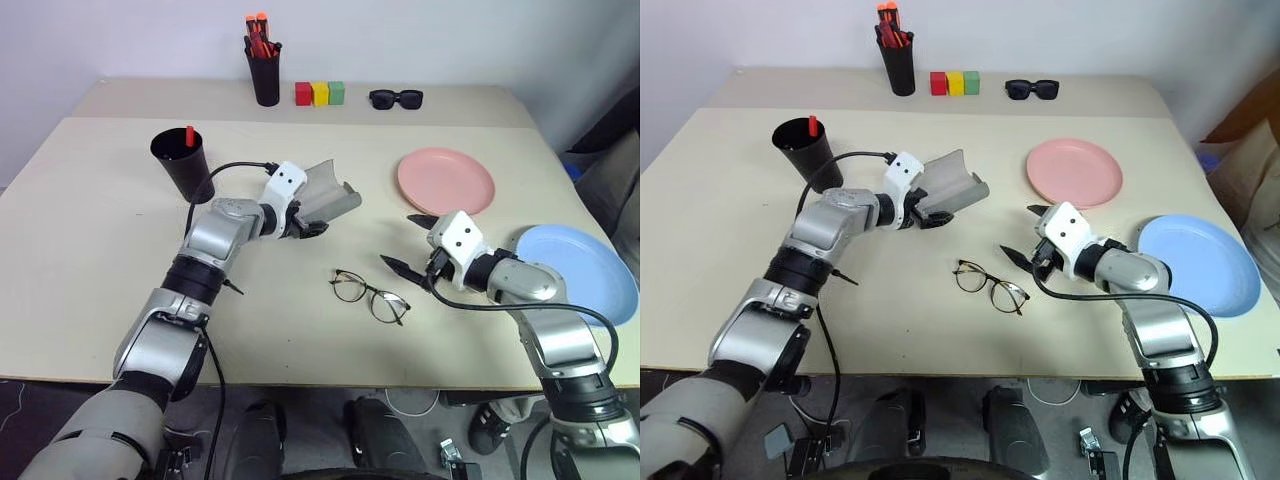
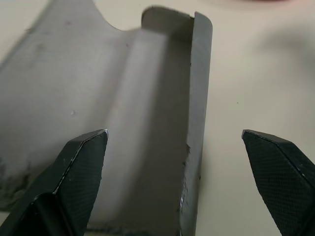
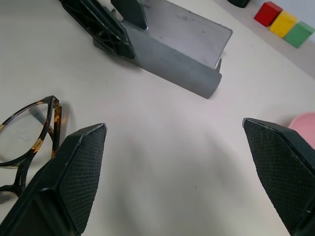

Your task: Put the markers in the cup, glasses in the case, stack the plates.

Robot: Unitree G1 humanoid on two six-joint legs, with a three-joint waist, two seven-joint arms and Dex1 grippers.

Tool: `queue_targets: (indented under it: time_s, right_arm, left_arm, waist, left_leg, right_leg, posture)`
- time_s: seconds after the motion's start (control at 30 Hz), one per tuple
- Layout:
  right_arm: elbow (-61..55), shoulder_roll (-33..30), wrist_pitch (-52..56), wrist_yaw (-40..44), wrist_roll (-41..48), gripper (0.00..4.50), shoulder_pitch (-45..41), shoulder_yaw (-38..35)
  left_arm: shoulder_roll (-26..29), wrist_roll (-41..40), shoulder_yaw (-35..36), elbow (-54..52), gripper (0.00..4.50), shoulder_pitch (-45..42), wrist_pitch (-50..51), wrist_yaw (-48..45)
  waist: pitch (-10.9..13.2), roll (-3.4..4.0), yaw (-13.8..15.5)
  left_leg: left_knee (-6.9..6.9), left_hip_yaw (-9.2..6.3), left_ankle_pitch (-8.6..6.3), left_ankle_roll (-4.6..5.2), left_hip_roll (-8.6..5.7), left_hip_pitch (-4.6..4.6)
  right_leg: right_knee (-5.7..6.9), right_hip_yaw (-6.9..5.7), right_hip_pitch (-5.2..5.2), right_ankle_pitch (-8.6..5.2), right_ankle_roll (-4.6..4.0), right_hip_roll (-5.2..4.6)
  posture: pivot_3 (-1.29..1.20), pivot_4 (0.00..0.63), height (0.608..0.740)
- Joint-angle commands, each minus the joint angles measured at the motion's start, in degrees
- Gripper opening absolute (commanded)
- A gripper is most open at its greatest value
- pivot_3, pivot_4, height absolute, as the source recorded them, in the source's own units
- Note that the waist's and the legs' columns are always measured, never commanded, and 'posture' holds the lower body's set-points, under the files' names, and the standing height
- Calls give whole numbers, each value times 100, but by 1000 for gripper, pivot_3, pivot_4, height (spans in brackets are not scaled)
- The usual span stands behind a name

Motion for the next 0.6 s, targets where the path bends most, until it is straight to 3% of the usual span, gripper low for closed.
queue_targets:
  time_s: [0.03,0.23,0.4,0.6]
  right_arm:
    - [-409,-44,68,-159,79,4500,172,-250]
    - [-554,-68,145,-247,86,4500,391,-333]
    - [-572,-81,158,-267,87,4500,430,-326]
    - [-561,-94,183,-220,116,4500,366,-263]
  left_arm:
    - [-61,119,-34,158,3126,-186,-214,-343]
    - [-52,263,-36,33,46,-87,-360,-642]
    - [218,513,-51,-261,46,156,-1111,-912]
    - [977,396,86,-1085,46,805,-2014,-1859]
  waist:
    - [0,0,4]
    - [0,0,1]
    - [0,0,-12]
    - [1,1,-5]
  left_leg:
    - [0,0,0,0,0,0]
    - [1,0,0,0,0,0]
    - [1,0,0,0,0,0]
    - [0,1,0,0,2,0]
  right_leg:
    - [-1,0,0,0,0,0]
    - [0,1,0,0,0,0]
    - [0,2,0,0,0,0]
    - [1,2,0,0,-1,-1]
  posture:
    - [0,150,725]
    - [0,150,725]
    - [0,150,725]
    - [0,150,725]
